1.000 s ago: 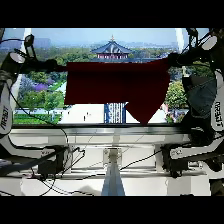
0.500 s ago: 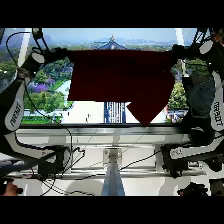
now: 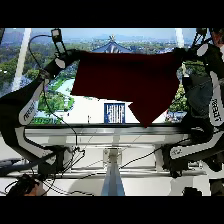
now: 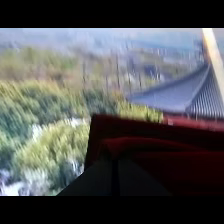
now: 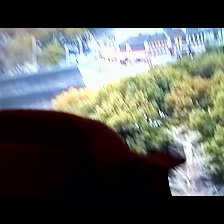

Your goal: Fold the clothes and pants, and hang the long-sleeved shirts on hangers.

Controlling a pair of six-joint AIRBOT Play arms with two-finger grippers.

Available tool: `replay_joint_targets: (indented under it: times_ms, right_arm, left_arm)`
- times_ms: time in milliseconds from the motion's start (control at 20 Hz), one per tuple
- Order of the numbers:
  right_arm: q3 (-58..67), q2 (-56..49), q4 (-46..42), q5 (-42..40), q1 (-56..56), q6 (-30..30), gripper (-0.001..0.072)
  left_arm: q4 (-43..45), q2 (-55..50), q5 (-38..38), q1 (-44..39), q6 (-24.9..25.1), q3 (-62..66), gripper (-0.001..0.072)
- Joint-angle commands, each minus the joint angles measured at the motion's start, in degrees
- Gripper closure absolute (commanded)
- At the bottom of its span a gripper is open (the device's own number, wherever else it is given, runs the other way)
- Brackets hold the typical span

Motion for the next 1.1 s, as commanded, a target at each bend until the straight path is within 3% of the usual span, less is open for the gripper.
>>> replay_joint_targets:
  times_ms: [0, 50, 100, 300, 550, 650, 750, 850, 1050]
  right_arm:
    - [0.0, -1.4, -2.6, 10.1, -1.3, 0.1, 0.0386]
    - [0.0, -1.5, -2.1, 11.1, -1.3, 0.1, -0.0003]
    - [0.0, -1.4, -2.0, 11.9, -1.2, 0.1, 0.0018]
    - [0.2, 0.5, -2.1, 15.4, -1.2, 0.1, 0.0024]
    - [0.2, 5.3, -2.0, 17.0, -1.2, 0.0, 0.0025]
    - [0.2, 5.6, -2.0, 18.0, -1.2, 0.0, 0.0025]
    - [0.2, 5.5, -2.0, 18.7, -1.2, 0.0, 0.0025]
    - [0.2, 5.5, -2.0, 18.6, -1.2, 0.0, 0.0025]
    - [0.2, 5.5, -2.0, 19.3, -1.2, 0.0, 0.0025]
  left_arm:
    - [3.3, -2.1, -9.0, 0.6, -0.4, 0.1, 0.0589]
    - [3.5, -1.7, -10.3, 0.9, -0.4, 0.1, 0.0285]
    - [3.5, -1.2, -11.2, 1.0, -0.4, 0.1, -0.0013]
    - [7.5, 4.6, -19.5, 3.2, 0.0, 0.2, 0.0013]
    - [9.5, 11.1, -52.2, 13.7, -0.4, 0.2, 0.0026]
    - [9.3, 9.4, -61.3, 17.8, -0.4, 0.1, 0.0026]
    - [8.8, 6.3, -64.8, 20.1, -0.4, 0.0, 0.0057]
    - [5.6, 2.8, -65.2, 20.5, -0.3, -0.5, 0.0224]
    - [-5.3, -2.3, -65.1, 18.9, 3.5, -0.4, 0.0228]
